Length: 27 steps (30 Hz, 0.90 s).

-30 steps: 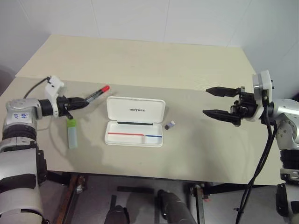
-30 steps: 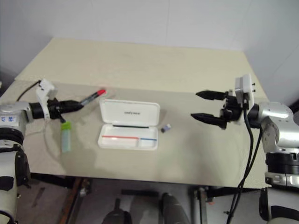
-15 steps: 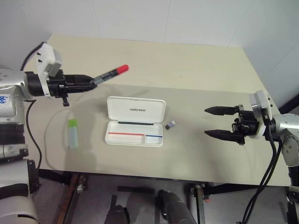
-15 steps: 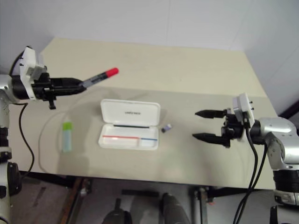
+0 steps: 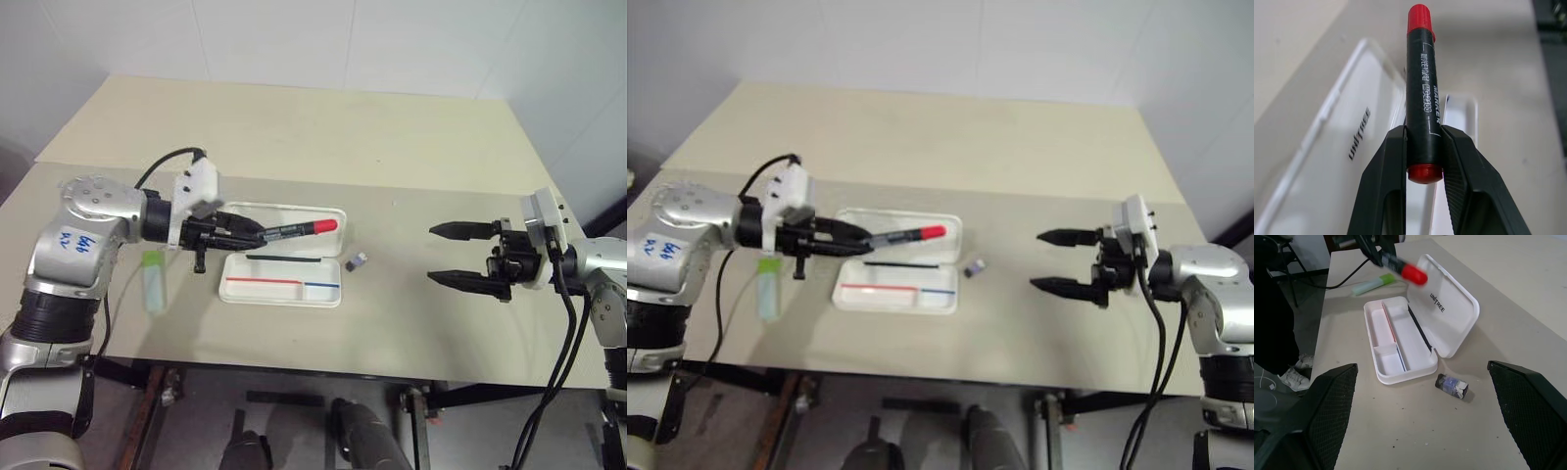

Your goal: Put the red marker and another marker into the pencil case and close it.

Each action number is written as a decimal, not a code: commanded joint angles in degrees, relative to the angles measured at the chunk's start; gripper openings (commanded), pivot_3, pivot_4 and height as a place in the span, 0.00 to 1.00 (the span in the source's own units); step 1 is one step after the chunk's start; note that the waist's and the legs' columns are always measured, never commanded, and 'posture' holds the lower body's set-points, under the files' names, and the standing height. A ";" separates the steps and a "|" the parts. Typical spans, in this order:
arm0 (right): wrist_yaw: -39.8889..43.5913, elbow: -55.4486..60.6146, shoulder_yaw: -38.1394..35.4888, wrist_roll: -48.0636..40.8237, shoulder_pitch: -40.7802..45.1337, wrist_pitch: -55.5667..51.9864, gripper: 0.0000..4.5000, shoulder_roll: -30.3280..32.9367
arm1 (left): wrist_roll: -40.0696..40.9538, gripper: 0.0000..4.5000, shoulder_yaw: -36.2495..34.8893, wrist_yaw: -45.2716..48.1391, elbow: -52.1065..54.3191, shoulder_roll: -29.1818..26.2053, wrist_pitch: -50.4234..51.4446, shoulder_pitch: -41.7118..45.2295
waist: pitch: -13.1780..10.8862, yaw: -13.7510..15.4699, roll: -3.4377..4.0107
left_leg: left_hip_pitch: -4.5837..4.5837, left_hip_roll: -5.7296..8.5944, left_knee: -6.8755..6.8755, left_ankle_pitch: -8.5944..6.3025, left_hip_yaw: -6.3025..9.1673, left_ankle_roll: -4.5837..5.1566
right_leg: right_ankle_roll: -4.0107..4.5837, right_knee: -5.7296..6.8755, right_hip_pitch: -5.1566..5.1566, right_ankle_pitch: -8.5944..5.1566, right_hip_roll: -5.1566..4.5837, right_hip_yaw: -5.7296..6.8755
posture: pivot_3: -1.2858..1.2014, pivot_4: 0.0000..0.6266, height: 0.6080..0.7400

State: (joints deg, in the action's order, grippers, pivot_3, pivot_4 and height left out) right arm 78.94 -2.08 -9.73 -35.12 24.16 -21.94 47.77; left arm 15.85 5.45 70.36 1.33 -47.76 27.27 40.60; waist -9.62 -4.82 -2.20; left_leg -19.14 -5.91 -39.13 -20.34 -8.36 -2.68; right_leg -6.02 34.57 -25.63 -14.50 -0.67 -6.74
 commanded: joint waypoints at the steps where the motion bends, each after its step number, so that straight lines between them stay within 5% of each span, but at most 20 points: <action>1: -0.79 1.52 -1.76 -0.36 -0.23 0.96 1.00 0.25 | -2.69 0.14 1.80 -0.81 0.47 0.36 -3.68 -0.76 | 0.00 0.07 0.00 | -0.01 0.00 0.00 0.00 0.00 0.00 | 0.00 -0.05 0.00 0.00 0.00 0.00 | 0.52 0.24 1.00; 23: -3.59 2.37 -1.71 -0.60 -1.58 1.41 1.00 -0.25 | -12.29 0.14 5.86 -5.95 -1.22 2.75 -12.83 -4.06 | 0.00 0.19 0.00 | -0.01 0.01 0.00 -0.01 -0.03 0.02 | 0.00 -0.07 0.00 0.00 0.00 -0.04 | 0.52 0.24 1.00; 24: -3.63 2.29 -1.65 -0.55 -1.48 1.45 1.00 -0.34 | -11.87 0.30 5.76 -5.99 -0.62 3.05 -12.27 -4.20 | 0.00 0.18 0.00 | -0.01 0.01 0.00 -0.01 -0.03 0.02 | 0.00 -0.07 0.00 0.00 0.00 -0.04 | 0.52 0.24 1.00; 27: -3.78 2.11 -1.44 -0.37 -1.20 1.53 1.00 -0.57 | -10.65 0.51 5.43 -5.74 1.04 3.64 -10.58 -4.43 | 0.00 0.18 0.00 | -0.01 0.01 0.00 -0.01 -0.02 0.02 | 0.00 -0.06 0.00 0.00 0.00 -0.04 | 0.52 0.24 1.00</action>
State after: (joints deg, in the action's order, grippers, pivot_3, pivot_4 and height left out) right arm 75.45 -0.45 -9.88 -35.15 22.03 -21.27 47.27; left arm 3.96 12.23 64.66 -0.40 -44.43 16.04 36.03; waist -9.62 -4.63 -2.19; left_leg -19.15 -5.90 -39.13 -20.35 -8.38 -2.66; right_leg -6.01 34.51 -25.63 -14.50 -0.67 -6.78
